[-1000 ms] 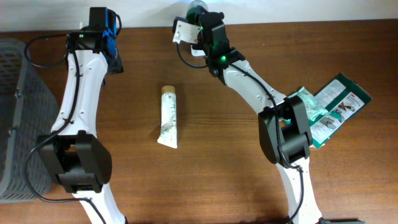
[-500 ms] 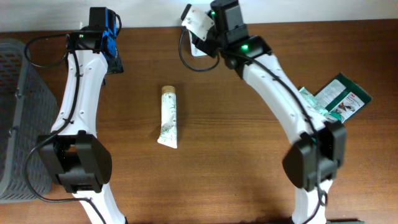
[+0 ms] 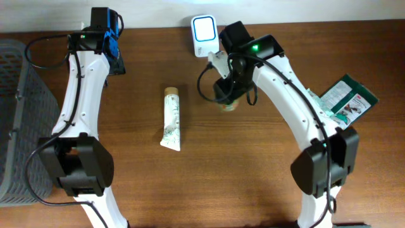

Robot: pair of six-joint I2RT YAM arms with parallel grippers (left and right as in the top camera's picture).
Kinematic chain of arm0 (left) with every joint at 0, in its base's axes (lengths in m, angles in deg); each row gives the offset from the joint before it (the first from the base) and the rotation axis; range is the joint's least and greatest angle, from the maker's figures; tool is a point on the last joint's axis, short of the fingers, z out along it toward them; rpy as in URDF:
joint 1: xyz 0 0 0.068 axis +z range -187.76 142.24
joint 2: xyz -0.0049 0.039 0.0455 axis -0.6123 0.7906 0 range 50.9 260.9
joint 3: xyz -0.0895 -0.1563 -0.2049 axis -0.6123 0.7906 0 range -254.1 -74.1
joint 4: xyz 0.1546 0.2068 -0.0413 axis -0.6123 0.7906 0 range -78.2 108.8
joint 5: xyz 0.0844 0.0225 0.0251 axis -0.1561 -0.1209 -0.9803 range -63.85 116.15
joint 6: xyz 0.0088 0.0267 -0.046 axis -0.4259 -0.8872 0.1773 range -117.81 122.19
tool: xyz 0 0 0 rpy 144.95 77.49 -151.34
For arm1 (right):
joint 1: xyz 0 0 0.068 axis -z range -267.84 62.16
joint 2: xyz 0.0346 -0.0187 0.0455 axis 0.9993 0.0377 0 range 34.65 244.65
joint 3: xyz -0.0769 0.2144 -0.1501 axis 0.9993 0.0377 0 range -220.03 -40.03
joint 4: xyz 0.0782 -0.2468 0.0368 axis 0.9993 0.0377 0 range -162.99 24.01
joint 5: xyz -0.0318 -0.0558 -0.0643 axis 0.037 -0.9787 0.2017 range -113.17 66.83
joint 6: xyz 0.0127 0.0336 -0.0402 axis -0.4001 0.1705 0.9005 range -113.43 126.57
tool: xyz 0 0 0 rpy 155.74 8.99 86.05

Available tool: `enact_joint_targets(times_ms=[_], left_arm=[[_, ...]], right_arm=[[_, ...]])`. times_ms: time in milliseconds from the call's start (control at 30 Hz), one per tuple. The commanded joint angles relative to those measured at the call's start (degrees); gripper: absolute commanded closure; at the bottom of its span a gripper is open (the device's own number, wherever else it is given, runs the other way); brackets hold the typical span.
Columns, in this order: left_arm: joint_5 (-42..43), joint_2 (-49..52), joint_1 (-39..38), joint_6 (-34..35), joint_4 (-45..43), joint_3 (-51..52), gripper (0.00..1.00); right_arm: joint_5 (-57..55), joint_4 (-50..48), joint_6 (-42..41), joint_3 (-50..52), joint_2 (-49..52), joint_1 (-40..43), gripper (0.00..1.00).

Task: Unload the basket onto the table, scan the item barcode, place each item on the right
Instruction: 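Carry the jar right and set it down near the packets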

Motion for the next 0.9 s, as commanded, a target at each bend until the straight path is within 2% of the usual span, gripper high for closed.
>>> enact_joint_targets(times_ms=[0,100,233,267,333,400,533,600,633,667,800,867], left_arm=[[-0.59,-0.46,0.04,-0.07,0.02,-0.20,0.01],[-0.59,-0.46,0.04,-0.07,0.02,-0.20,0.01],[-0.59,-0.46,0.00,-0.07,0.02,-0.20,0.01],[-0.59,-0.46,0.00,-0.07,0.02,-0.20,0.01],[-0.57,-0.46,0.04,-0.07,0.02,-0.20,0.01],[-0.59,-0.46,0.04,-0.07,0.02,-0.20,0.01],[-0.59,-0.46,0.04,-0.07,0.02,-0.20,0.01],[-0.59,-0.46,0.04,-0.07,0.02,-0.20,0.01],[-0.59,-0.46,0.04,-0.09,0.02,-0.20,0.01],[-0.59,-0.46,0.04,-0.07,0.02,-0.20,0.01],[-0.59,-0.46,0.04,-0.07,0.02,-0.20,0.01],[-0.59,-0.46,0.04,-0.07,0.02,-0.20,0.01]], right_arm=[[-11.21,-1.53,-8.22,3.02,2.29,4.28,0.59],[-11.21,-7.32,-13.42,5.97,3.72,10.93,0.55],[-11.26,-18.25,-17.79,7.04,5.70,20.37,0.55],[-11.21,-21.55,-18.73,7.04,6.43,22.45,0.58],[-11.67,-27.30,-19.26,7.04,9.27,26.73,0.57],[-11.74,-26.53,-19.28,7.04,10.93,28.76,0.55],[-12.07,-23.26,-24.87,7.04,13.03,33.14,0.54],[-11.78,-21.84,-28.20,7.04,13.18,35.98,0.48],[-9.09,-21.77,-28.44,6.99,13.07,37.42,0.19],[-7.69,-21.55,-28.41,6.82,12.72,37.94,0.02],[-6.86,-19.43,-27.12,3.26,8.74,37.03,0.02],[-6.86,-14.78,-27.10,-1.20,5.20,35.15,0.02]])
